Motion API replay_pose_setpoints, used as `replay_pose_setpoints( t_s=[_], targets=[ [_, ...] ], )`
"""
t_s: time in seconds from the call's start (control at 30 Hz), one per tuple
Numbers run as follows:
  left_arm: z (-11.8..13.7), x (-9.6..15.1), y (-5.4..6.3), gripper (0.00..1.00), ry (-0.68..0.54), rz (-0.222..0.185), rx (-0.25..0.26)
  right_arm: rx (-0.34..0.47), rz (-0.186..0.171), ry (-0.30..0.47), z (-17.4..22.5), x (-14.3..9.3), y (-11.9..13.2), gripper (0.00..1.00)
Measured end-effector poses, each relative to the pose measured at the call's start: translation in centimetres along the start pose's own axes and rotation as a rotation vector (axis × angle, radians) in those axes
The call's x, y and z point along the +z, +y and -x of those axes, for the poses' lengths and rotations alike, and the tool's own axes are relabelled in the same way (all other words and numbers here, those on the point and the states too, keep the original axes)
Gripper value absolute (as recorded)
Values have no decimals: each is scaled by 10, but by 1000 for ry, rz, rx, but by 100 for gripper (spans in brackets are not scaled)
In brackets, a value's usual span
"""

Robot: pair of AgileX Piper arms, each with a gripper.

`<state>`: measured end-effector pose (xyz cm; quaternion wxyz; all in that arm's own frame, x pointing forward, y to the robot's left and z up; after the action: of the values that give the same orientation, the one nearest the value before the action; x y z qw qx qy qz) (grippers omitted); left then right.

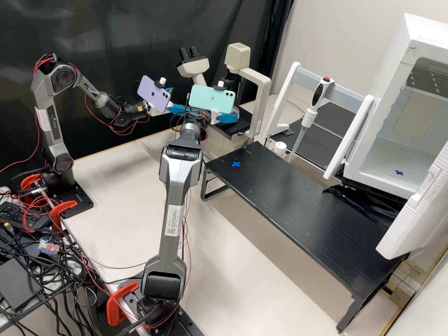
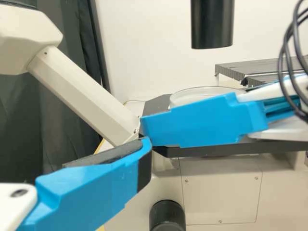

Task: Move the petri dish to the bench

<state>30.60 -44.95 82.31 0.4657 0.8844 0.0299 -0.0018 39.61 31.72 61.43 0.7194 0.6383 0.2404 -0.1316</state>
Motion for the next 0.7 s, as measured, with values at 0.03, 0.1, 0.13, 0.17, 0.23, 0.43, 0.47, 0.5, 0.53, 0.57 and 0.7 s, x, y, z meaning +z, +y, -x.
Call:
replay_pose_setpoints(
  t_s=[0.03,0.1,0.13,0.17,0.23,0.43,0.47,0.5,0.53,0.57,0.7],
  targets=[
    [0,0,0,100,0,0,0,0,0,0,0,0,0,0],
    [0,0,0,100,0,0,0,0,0,0,0,0,0,0],
    [0,0,0,100,0,0,0,0,0,0,0,0,0,0],
    [0,0,0,100,0,0,0,0,0,0,0,0,0,0],
    [0,0,0,100,0,0,0,0,0,0,0,0,0,0],
    [0,0,0,100,1,1,0,-1,1,2,0,-1,-1,100],
    [0,0,0,100,3,2,0,-2,1,4,1,-2,-1,100],
    [0,0,0,100,3,2,0,-1,1,5,1,-2,-1,100],
    [0,0,0,100,3,2,0,1,4,4,1,-3,-1,100],
    [0,0,0,100,3,2,0,9,7,1,1,-4,0,100],
    [0,0,0,100,3,2,0,28,28,-17,2,-5,1,100]
  ],
)
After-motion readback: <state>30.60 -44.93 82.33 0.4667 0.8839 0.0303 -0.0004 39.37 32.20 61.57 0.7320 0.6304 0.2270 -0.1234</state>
